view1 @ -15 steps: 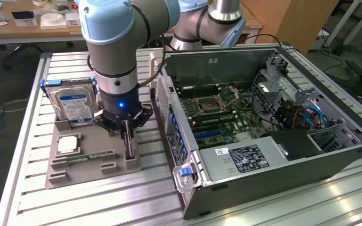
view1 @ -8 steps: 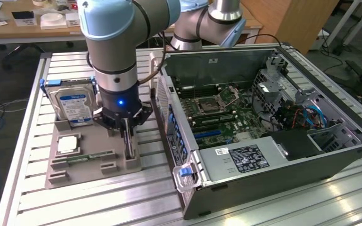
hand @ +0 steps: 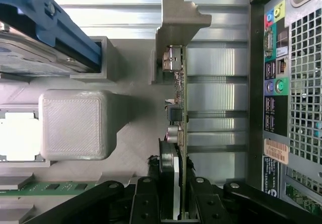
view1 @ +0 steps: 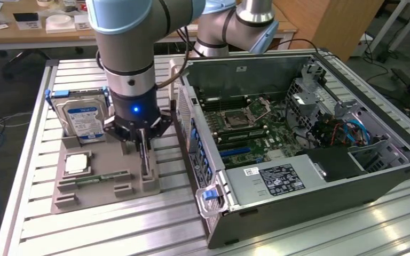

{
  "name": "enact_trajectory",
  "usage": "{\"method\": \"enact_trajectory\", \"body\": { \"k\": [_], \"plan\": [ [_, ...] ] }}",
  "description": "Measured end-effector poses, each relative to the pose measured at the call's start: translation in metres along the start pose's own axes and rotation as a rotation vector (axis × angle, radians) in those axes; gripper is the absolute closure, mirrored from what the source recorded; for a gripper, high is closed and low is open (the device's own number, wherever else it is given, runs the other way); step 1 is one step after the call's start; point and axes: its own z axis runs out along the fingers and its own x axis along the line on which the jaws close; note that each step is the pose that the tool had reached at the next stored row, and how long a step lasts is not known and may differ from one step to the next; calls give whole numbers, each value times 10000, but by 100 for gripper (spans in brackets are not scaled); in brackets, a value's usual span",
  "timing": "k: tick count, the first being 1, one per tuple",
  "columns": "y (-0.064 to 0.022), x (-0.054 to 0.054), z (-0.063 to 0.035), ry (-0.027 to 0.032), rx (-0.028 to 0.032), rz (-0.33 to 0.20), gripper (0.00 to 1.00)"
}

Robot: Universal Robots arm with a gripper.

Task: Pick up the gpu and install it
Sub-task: 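Pick up the gpu and move the gpu toward the slot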

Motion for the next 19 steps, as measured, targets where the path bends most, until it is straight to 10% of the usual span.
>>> {"method": "enact_trajectory", "body": {
  "k": [19],
  "plan": [
    [9,-5,-217,3,-127,3,72]
  ]
}}
